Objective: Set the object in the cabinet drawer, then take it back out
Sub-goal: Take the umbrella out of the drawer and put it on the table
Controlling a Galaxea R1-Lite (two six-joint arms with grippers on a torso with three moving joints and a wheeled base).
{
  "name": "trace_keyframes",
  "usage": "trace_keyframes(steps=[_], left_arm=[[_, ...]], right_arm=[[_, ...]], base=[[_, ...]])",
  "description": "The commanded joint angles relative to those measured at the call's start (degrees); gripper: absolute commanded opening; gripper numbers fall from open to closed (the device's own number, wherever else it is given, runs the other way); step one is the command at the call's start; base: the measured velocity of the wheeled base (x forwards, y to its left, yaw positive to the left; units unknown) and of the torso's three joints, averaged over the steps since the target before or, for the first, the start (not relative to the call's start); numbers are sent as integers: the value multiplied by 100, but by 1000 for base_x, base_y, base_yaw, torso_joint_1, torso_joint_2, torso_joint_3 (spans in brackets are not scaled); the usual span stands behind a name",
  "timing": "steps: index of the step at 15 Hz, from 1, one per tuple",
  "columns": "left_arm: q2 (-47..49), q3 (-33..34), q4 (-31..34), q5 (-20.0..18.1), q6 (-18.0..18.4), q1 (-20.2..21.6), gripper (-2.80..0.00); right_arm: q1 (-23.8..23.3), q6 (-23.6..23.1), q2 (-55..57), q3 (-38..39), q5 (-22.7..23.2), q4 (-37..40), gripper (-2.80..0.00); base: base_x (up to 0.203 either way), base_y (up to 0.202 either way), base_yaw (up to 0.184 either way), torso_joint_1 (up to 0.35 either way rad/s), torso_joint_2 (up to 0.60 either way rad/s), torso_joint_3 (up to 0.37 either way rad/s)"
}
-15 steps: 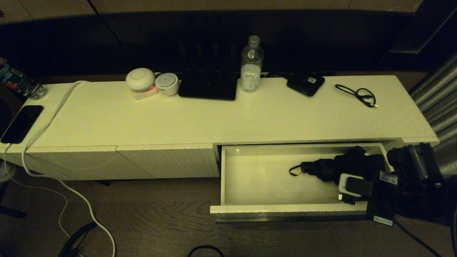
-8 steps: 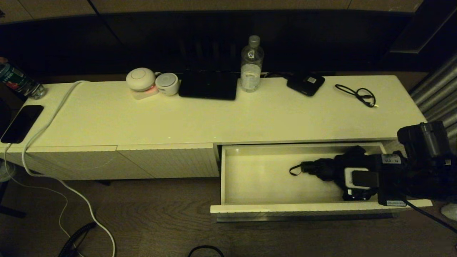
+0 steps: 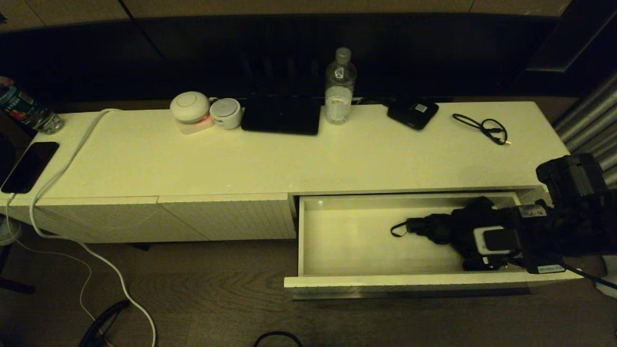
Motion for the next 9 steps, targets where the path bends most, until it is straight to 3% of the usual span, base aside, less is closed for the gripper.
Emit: trace_keyframes(steps=[1,9], left_arm=[[-9,0,-2,1,-7,4,-280],[-9,0,-2,1,-7,4,-280]], right_arm=[[-188,-14,98,-186,-6,291,0],[-436,37,670,-405,275,293,0]], base=[[0,0,0,0,0,0],[0,0,0,0,0,0]])
